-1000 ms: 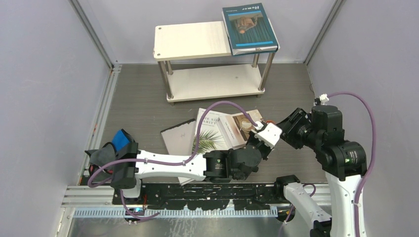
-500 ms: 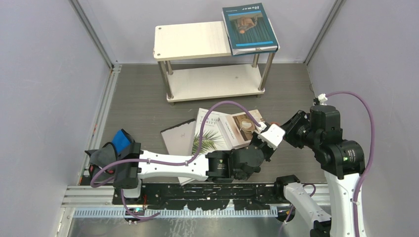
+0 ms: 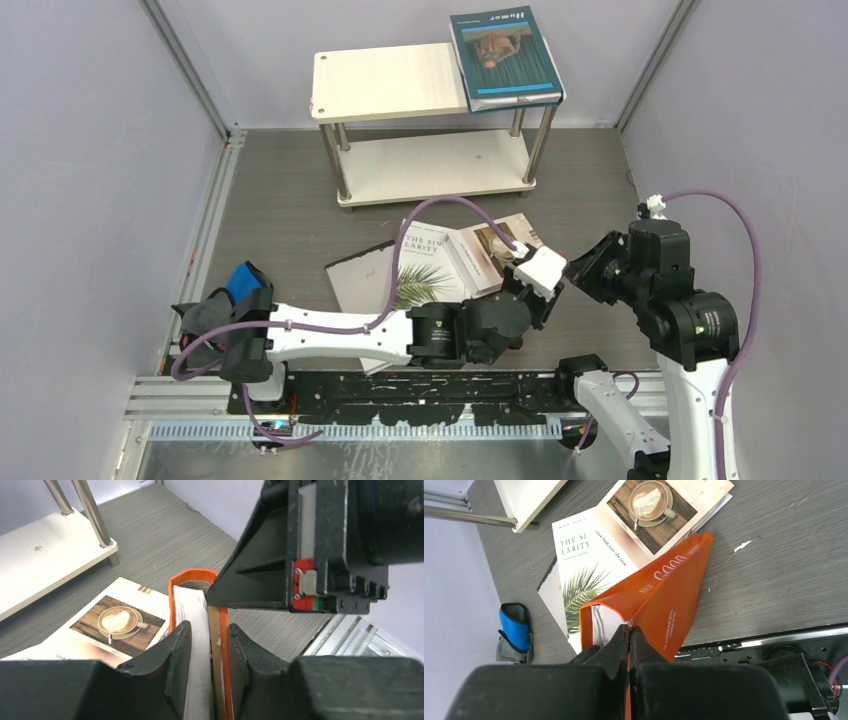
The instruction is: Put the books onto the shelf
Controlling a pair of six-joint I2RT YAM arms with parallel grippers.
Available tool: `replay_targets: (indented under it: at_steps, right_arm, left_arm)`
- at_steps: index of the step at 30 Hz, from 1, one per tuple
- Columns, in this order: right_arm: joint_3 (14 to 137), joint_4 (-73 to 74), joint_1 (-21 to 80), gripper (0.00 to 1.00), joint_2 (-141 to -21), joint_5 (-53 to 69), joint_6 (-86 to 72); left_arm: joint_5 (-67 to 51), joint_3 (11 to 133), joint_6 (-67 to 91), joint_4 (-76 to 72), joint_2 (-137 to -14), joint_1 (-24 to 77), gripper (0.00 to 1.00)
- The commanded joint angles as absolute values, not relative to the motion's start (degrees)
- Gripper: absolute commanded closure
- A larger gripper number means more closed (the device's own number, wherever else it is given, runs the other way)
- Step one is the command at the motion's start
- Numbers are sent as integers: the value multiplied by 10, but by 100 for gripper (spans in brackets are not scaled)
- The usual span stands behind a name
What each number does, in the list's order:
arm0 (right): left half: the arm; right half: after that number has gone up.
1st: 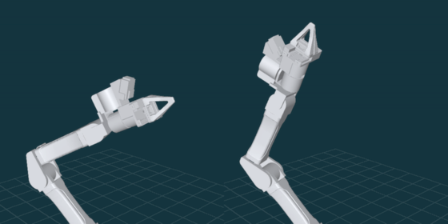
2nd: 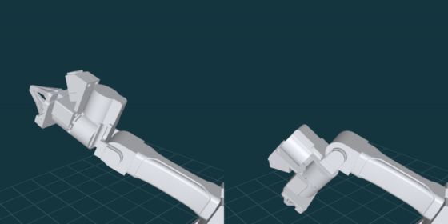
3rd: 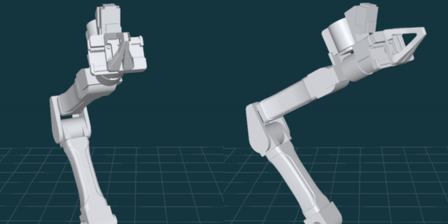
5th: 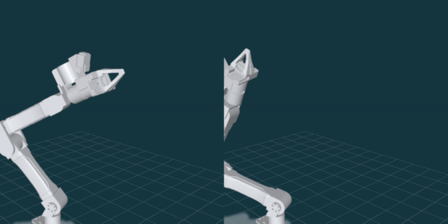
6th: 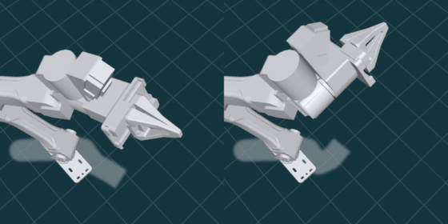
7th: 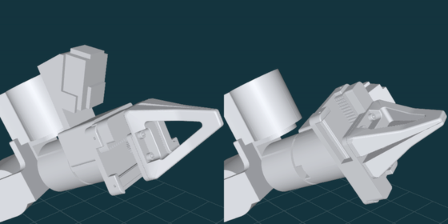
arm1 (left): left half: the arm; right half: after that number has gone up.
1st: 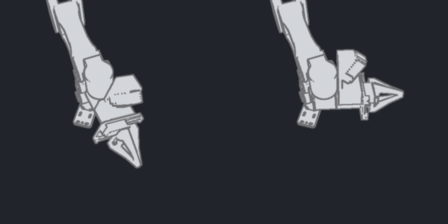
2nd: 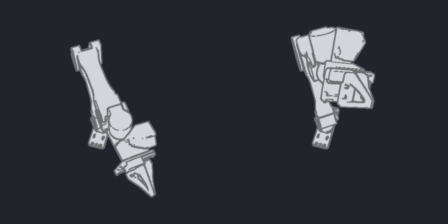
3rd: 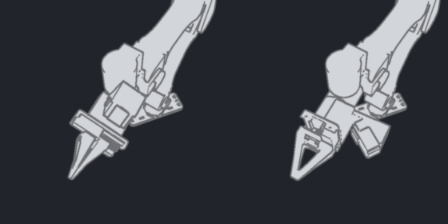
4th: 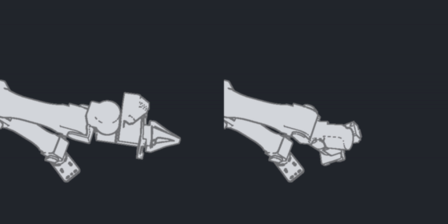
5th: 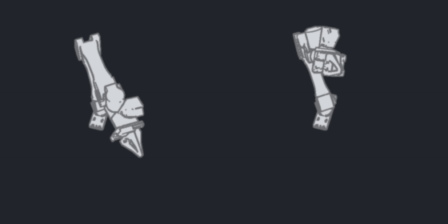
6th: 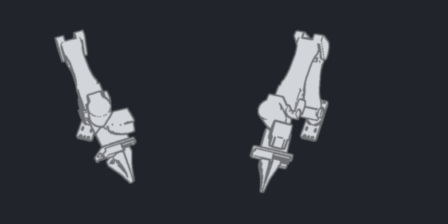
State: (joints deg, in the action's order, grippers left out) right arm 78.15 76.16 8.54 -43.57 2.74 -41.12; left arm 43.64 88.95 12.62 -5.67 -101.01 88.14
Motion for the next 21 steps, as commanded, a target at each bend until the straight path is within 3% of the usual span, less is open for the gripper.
replay_targets:
  at_steps: [1, 10, 21]
  right_arm:
    - [777, 785, 88, 99, -428, 20, -408]
    - [815, 799, 88, 99, -424, 36, -418]
    - [932, 824, 88, 99, -440, 67, -427]
  left_arm:
    - [450, 907, 183, -17, -948, 879, 63]
    - [478, 875, 332, 55, -852, 879, 53]
    - [517, 815, 516, 147, -771, 879, 48]
